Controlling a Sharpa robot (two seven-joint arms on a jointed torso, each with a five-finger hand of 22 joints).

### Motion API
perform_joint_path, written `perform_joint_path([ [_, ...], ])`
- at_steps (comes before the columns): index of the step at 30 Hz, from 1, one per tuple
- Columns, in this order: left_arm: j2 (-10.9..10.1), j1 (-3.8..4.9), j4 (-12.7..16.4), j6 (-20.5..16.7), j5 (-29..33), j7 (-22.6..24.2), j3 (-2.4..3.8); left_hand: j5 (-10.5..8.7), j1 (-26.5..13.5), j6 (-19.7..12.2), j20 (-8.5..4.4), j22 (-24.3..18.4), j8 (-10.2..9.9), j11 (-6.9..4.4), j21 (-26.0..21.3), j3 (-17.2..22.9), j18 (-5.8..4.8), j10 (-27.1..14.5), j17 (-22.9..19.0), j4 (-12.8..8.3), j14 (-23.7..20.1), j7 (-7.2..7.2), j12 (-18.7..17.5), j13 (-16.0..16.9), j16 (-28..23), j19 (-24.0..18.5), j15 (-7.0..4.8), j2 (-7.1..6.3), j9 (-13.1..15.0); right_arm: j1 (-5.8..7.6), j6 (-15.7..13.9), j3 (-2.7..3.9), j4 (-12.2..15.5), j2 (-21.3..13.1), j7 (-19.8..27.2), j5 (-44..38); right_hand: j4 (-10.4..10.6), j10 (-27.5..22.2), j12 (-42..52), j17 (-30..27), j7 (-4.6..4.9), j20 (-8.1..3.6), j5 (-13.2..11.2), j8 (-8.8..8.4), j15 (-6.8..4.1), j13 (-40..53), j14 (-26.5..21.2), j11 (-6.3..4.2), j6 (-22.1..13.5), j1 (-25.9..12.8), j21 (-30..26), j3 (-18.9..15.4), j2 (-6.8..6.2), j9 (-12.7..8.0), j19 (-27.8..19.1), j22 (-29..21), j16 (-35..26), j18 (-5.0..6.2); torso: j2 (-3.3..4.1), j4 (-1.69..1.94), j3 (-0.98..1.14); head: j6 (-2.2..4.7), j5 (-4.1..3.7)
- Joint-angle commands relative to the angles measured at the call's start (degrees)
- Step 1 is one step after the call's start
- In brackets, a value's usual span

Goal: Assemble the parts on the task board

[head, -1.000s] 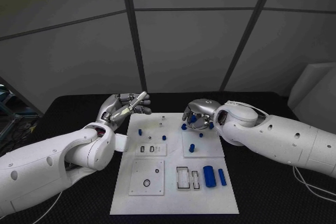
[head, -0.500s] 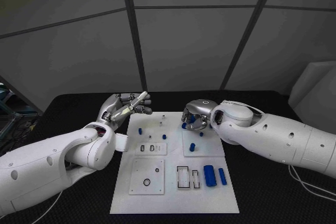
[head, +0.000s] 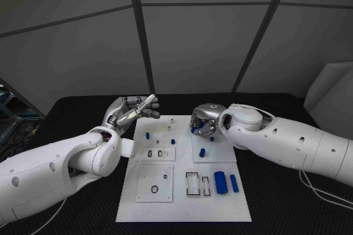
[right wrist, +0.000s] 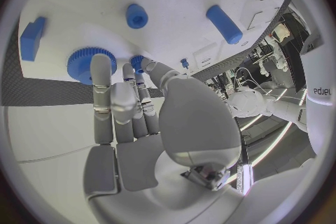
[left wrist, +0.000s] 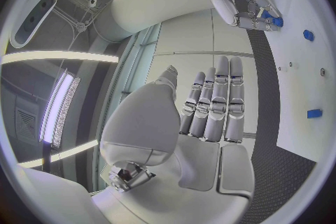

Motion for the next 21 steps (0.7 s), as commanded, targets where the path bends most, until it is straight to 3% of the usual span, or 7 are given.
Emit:
perform_joint_path([
  [1, 0.0, 0.08, 0.1, 0.5, -0.4, 0.1, 0.06, -0.25, -0.2, 0.2, 0.07, 0.0, -0.4, 0.21, 0.3, -0.3, -0.72, 0.0, 0.0, -0.1, -0.3, 0.24, -0.4, -0.1, -0.4, 0.4, 0.07, -0.04, 0.0, 0.15, 1.2, 0.04, -0.1, 0.1, -0.1, -0.5, 0.0, 0.6, 0.1, 1.1, 0.09, -0.03, -0.1, 0.35, -0.08, 0.1, 2.1, -0.01, 0.8, 0.5, 1.0, 0.5, -0.05, 0.1, 0.6, 1.3, 1.0, -0.81, 0.06, -0.01, 0.01, -0.09, -0.04],
  [10, 0.1, 0.09, 0.1, 0.5, -0.4, 0.1, 0.07, -0.25, -0.3, 0.2, 0.07, 0.1, -0.4, 0.22, 0.4, -0.3, -0.73, 0.1, 0.1, 0.0, -0.3, 0.27, -0.4, -0.1, -0.4, 0.4, 0.08, -0.02, 0.0, 0.15, 1.0, 0.03, -0.8, 0.8, -0.1, -0.5, 0.0, 1.8, 0.2, 4.0, -0.11, -0.18, -0.3, 0.75, -0.29, 0.3, 2.4, -0.29, 2.4, 1.4, 3.8, 1.2, 0.65, 0.3, 1.7, 4.8, 3.8, -1.26, 0.19, 0.11, -0.02, -0.22, -0.06],
  [14, 0.0, 0.09, 0.1, 0.5, -0.4, 0.1, 0.08, -0.25, -0.3, 0.2, 0.07, 0.1, -0.4, 0.22, 0.4, -0.3, -0.73, 0.1, 0.1, 0.0, -0.3, 0.27, -0.4, -0.1, -0.4, 0.4, 0.08, -0.02, 0.0, 0.15, -1.4, 0.03, -0.6, 0.7, -0.1, -0.8, -0.4, 3.1, 0.5, 5.6, -0.43, -0.44, -1.3, 1.29, -0.69, 0.7, 2.6, -0.71, 4.0, 2.4, 6.3, 2.1, 1.54, 0.5, 3.2, 8.2, 5.4, -1.76, 0.15, 0.08, -0.01, -0.26, -0.01],
  [21, -0.1, 0.09, 0.0, 0.6, -0.4, 0.1, 0.08, -0.25, -0.3, 0.2, 0.07, 0.1, -0.4, 0.22, 0.4, -0.3, -0.73, 0.1, 0.1, 0.0, -0.3, 0.27, -0.4, -0.1, -0.4, 0.4, 0.08, -0.02, 0.0, 0.13, -5.8, 0.05, 1.5, -0.4, 0.2, -1.6, -0.7, 4.1, 0.5, 5.8, -0.64, -0.67, -1.0, 1.53, -0.98, 1.1, 2.5, -1.03, 5.0, 2.8, 8.4, 2.5, 1.76, 0.7, 4.5, 11.2, 5.8, -2.22, 0.14, 0.02, -0.01, 0.02, 0.08],
])
